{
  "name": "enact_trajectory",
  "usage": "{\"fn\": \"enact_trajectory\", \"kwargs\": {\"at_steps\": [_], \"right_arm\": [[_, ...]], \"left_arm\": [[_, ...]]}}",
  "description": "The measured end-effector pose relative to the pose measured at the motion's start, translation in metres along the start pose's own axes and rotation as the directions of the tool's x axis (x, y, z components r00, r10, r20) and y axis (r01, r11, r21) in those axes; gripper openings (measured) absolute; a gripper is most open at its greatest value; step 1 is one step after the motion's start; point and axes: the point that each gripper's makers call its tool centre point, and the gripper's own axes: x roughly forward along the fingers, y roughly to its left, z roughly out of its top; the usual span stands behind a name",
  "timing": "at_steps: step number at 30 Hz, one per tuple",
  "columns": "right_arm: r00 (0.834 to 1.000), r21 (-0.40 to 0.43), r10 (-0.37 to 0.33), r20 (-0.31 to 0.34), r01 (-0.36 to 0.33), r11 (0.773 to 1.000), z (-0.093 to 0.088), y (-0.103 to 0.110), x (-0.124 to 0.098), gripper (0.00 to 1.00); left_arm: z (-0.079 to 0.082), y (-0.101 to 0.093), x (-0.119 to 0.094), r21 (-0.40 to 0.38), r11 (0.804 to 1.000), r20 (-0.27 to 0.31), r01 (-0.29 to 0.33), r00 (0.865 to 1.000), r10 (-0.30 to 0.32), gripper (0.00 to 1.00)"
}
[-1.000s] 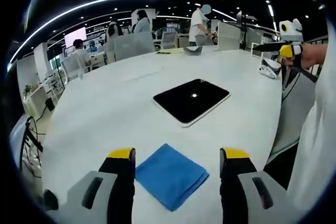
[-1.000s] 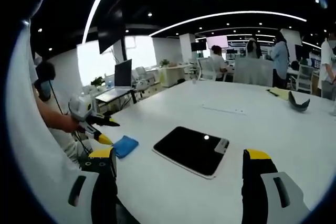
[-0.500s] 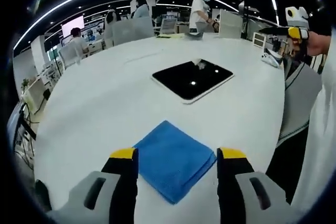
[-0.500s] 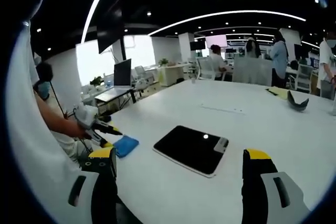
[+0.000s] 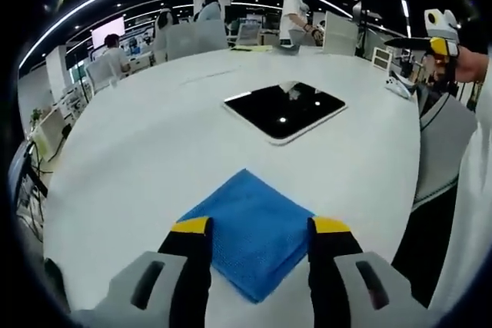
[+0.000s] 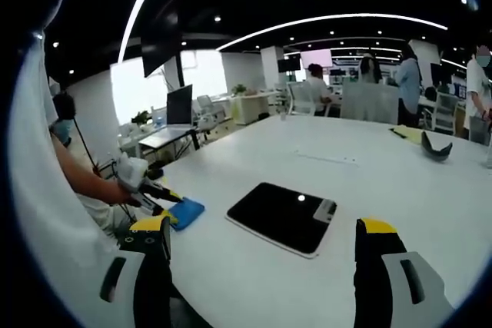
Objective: Wipe the mirror surface with the cleaning cloth until all visible marks leave the cleaned area.
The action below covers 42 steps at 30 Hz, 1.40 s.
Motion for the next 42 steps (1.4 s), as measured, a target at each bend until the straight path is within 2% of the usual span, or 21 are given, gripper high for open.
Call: {"fn": "enact_trajectory", "kwargs": {"at_steps": [6,16,28,37,42], "right_arm": [[1.0,0.0,-0.004,-0.003,0.004,1.0,0.0,0.0,0.0,1.0],[1.0,0.01,-0.008,-0.014,0.008,1.0,-0.004,0.002,0.002,1.0],[1.0,0.012,-0.001,-0.024,0.001,1.0,-0.007,0.004,0.004,1.0],[0.999,0.008,0.002,-0.034,-0.002,1.0,-0.008,0.003,0.004,1.0],[0.999,0.006,0.005,-0.04,-0.005,1.0,-0.008,0.003,0.004,1.0]], "left_arm": [[-0.011,0.003,0.004,-0.017,1.0,-0.03,0.001,1.0,-0.002,0.42],[-0.01,0.004,0.004,0.0,1.0,-0.009,-0.008,1.0,0.008,0.4],[-0.009,0.011,0.005,-0.015,1.0,-0.023,-0.026,0.999,0.026,0.31],[-0.008,0.02,0.006,-0.034,0.998,-0.036,-0.049,0.998,0.048,0.22],[-0.007,0.028,0.007,-0.052,0.996,-0.047,-0.068,0.997,0.066,0.12]]}}
